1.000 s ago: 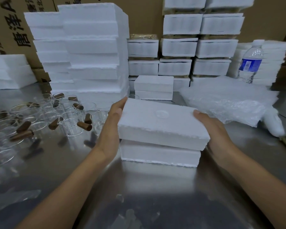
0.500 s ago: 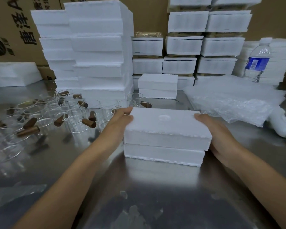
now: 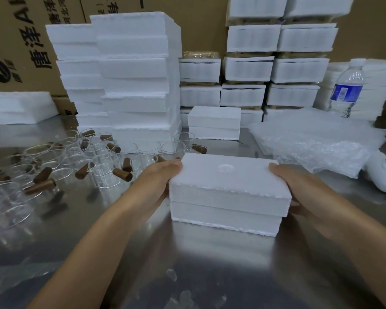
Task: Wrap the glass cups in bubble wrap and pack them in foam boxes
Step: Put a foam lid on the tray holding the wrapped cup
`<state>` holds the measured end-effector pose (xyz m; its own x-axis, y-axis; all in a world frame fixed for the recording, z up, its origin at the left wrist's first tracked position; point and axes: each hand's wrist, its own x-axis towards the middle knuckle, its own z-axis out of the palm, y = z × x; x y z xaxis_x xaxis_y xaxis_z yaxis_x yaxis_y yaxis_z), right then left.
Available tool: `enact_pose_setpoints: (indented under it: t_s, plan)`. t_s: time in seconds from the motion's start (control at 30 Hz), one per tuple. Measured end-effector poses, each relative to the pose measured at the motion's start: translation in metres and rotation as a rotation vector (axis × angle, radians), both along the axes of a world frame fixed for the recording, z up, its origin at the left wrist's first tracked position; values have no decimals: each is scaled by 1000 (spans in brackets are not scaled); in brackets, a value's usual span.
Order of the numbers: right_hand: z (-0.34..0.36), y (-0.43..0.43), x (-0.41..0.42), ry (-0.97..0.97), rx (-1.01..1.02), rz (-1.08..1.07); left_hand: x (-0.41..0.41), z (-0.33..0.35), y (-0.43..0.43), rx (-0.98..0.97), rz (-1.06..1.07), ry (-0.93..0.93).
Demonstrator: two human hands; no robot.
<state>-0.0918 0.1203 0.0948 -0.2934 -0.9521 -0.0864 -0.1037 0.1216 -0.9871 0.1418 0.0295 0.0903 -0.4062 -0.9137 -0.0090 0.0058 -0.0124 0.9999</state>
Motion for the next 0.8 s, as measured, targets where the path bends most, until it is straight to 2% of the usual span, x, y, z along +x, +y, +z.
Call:
enact_pose_setpoints:
  t_s: [0.1, 0.27, 0.37, 0.47, 0.6, 0.7, 0.8]
  plan:
    - [1, 4, 5, -106, 39, 99, 3, 3, 0, 15, -28, -53]
    - [-5, 2, 6, -209, 48, 101, 9, 5, 5, 22, -85, -158]
    - [-9, 0, 7, -220, 28, 78, 3, 3, 11, -58, 9, -219]
    - [-9, -1, 6, -240, -36, 19, -5, 1, 17, -192, 157, -133]
    - [-11, -4, 4, -261, -136, 138, -10, 2, 21, -308, 209, -32]
    - [-13, -7, 1, -218, -139, 176, -11, 1, 22, -331, 224, 49]
    - [-8, -9, -8, -254, -155, 139, -12, 0, 22, -301, 187, 114]
